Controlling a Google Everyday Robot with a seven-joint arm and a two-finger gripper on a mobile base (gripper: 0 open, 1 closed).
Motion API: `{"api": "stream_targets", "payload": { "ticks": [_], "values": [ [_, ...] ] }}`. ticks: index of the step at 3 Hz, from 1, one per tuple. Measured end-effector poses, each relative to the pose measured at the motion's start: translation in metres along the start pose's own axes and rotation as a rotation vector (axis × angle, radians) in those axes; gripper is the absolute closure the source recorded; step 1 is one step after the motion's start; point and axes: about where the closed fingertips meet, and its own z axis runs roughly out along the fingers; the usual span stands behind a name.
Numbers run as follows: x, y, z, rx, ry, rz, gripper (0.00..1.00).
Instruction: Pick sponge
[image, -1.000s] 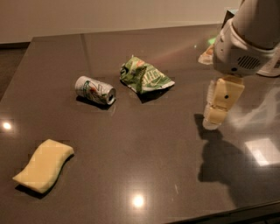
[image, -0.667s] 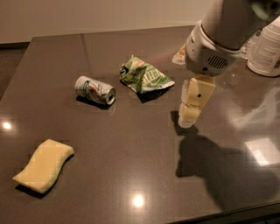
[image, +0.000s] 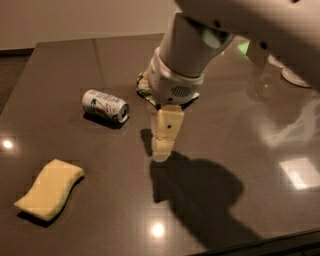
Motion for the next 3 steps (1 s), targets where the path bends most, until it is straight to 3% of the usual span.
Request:
{"api": "stream_targets", "payload": {
  "ticks": [3],
  "values": [
    [-0.091,0.037,0.073,-0.182,-0.045,-0.153,0.00]
  ]
}}
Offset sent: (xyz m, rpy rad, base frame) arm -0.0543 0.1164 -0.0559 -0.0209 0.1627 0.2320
